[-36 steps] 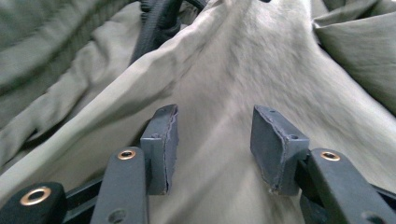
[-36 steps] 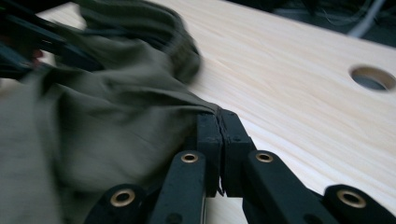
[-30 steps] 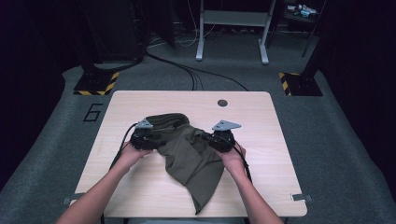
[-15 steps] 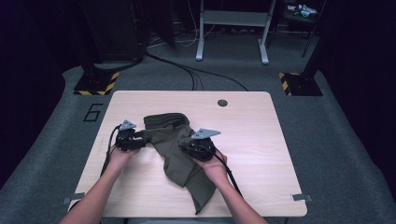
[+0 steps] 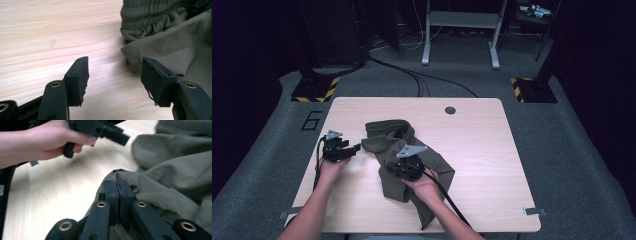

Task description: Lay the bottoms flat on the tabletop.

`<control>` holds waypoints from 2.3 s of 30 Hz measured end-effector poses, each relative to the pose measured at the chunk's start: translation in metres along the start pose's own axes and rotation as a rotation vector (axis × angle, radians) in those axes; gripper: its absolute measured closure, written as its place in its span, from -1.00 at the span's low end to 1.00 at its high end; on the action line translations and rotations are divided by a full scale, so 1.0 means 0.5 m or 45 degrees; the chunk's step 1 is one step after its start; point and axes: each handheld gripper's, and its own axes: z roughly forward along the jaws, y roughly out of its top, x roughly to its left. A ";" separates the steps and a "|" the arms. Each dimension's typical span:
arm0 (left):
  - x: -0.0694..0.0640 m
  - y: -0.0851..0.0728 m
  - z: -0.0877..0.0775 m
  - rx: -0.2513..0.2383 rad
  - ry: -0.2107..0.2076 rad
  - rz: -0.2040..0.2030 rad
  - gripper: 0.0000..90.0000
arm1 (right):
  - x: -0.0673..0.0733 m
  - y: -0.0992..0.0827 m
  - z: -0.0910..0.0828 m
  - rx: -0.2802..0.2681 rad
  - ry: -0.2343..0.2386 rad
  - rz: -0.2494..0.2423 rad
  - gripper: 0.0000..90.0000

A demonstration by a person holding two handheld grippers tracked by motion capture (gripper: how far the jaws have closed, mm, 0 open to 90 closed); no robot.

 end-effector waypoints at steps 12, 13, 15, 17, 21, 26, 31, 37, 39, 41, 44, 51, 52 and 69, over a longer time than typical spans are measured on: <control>0.013 -0.002 -0.007 -0.023 0.027 -0.002 -0.15 | 0.077 -0.030 0.091 0.099 0.106 -0.103 0.95; 0.013 -0.002 -0.007 -0.023 0.027 -0.002 -0.15 | 0.082 -0.031 0.098 0.112 0.118 -0.112 0.95; 0.017 -0.003 -0.008 -0.018 0.036 0.001 -0.15 | 0.092 -0.032 0.108 0.124 0.128 -0.124 0.95; 0.018 -0.004 -0.009 -0.016 0.039 -0.010 -0.15 | 0.103 -0.032 0.118 0.136 0.144 -0.144 0.95; 0.024 -0.003 -0.011 -0.007 0.032 -0.019 -0.15 | 0.120 -0.032 0.140 0.160 0.149 -0.170 0.94; 0.026 -0.005 -0.010 0.005 0.036 -0.027 -0.15 | 0.135 -0.035 0.156 0.189 0.179 -0.180 0.79; 0.027 -0.005 -0.010 0.013 0.028 -0.025 -0.15 | 0.128 -0.021 0.142 0.169 0.189 -0.161 0.57; 0.025 -0.006 -0.008 0.018 0.023 -0.026 -0.15 | 0.100 0.017 0.093 0.110 0.161 -0.127 0.45; 0.025 -0.006 -0.008 0.025 0.019 -0.025 -0.15 | 0.091 0.023 0.081 0.098 0.149 -0.124 0.44; 0.024 -0.006 -0.007 0.020 0.022 -0.026 -0.15 | 0.077 0.028 0.068 0.088 0.124 -0.120 0.42; 0.023 -0.006 -0.008 0.028 0.018 -0.027 -0.15 | 0.054 0.031 0.049 0.072 0.086 -0.103 0.40; 0.018 -0.005 -0.008 0.026 0.012 -0.010 -0.15 | -0.003 0.009 0.020 0.080 -0.013 -0.071 0.38; 0.018 -0.005 -0.008 0.026 0.012 -0.010 -0.15 | -0.008 0.006 0.018 0.082 -0.022 -0.065 0.38; -0.032 0.001 -0.031 0.000 -0.087 0.023 -0.15 | -0.058 -0.034 -0.001 0.065 -0.166 -0.051 0.07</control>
